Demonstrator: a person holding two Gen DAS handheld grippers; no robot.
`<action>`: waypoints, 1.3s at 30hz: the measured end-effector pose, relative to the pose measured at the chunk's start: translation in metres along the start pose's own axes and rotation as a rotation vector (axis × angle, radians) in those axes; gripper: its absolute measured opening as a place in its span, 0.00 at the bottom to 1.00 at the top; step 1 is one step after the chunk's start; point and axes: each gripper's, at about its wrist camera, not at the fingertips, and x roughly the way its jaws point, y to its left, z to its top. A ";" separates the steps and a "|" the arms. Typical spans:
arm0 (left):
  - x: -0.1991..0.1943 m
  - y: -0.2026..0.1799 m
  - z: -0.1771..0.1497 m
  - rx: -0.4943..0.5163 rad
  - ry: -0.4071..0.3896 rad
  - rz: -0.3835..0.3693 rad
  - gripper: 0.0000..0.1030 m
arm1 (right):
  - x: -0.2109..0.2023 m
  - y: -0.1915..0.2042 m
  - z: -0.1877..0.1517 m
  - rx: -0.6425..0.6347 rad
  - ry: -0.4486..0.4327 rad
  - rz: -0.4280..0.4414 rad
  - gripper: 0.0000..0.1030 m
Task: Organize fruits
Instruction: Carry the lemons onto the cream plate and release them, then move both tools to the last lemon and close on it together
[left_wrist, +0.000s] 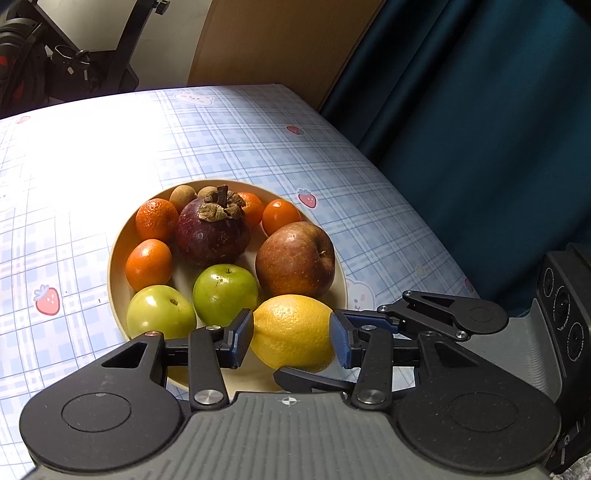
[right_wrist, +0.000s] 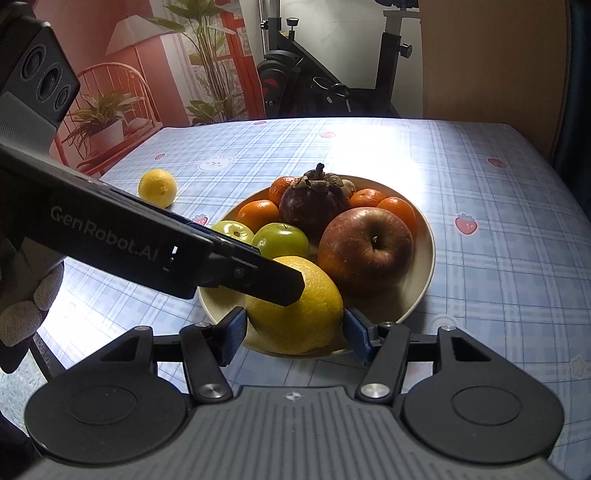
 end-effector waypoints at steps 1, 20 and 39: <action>0.000 -0.001 0.000 0.007 -0.001 0.006 0.46 | 0.000 0.001 0.000 -0.005 0.000 -0.006 0.59; -0.048 0.029 0.012 -0.008 -0.138 0.086 0.45 | -0.006 0.012 0.006 -0.007 0.005 -0.092 0.62; -0.138 0.142 0.006 -0.155 -0.253 0.258 0.46 | -0.008 0.041 0.034 -0.043 -0.041 -0.141 0.58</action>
